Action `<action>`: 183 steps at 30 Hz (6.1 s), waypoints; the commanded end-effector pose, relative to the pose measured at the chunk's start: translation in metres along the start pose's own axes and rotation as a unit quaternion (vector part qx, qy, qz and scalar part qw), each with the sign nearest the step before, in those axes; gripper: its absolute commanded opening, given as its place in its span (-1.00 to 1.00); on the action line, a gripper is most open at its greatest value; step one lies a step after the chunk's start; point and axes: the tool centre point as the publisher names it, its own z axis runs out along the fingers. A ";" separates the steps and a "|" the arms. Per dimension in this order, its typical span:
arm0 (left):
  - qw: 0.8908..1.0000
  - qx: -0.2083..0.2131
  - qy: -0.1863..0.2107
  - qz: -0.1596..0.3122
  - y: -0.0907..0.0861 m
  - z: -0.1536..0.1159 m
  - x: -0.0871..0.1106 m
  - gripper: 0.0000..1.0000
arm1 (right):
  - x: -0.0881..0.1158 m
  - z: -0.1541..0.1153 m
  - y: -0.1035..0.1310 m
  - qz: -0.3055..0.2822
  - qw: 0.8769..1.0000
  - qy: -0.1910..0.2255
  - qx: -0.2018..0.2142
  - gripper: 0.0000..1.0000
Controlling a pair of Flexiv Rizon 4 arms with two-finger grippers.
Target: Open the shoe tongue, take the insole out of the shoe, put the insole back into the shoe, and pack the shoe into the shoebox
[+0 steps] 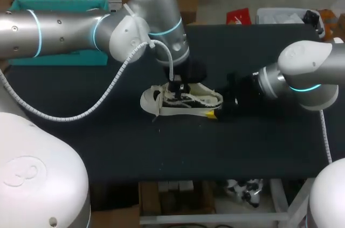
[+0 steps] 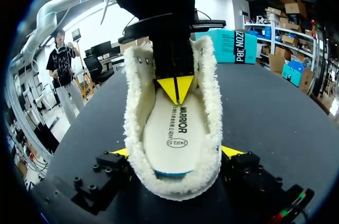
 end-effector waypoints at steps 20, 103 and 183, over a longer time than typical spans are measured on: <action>0.997 0.037 0.060 0.008 -0.022 -0.051 0.032 -1.00 | 0.001 0.003 -0.005 -0.001 1.000 0.001 0.000 -1.00; 0.989 -0.116 0.048 -0.077 0.018 0.013 0.058 -0.65 | 0.001 0.003 -0.005 -0.001 1.000 0.001 0.000 -1.00; 0.979 -0.100 -0.159 -0.072 0.044 0.076 -0.062 -1.00 | 0.001 0.003 -0.005 -0.001 1.000 0.001 0.000 -1.00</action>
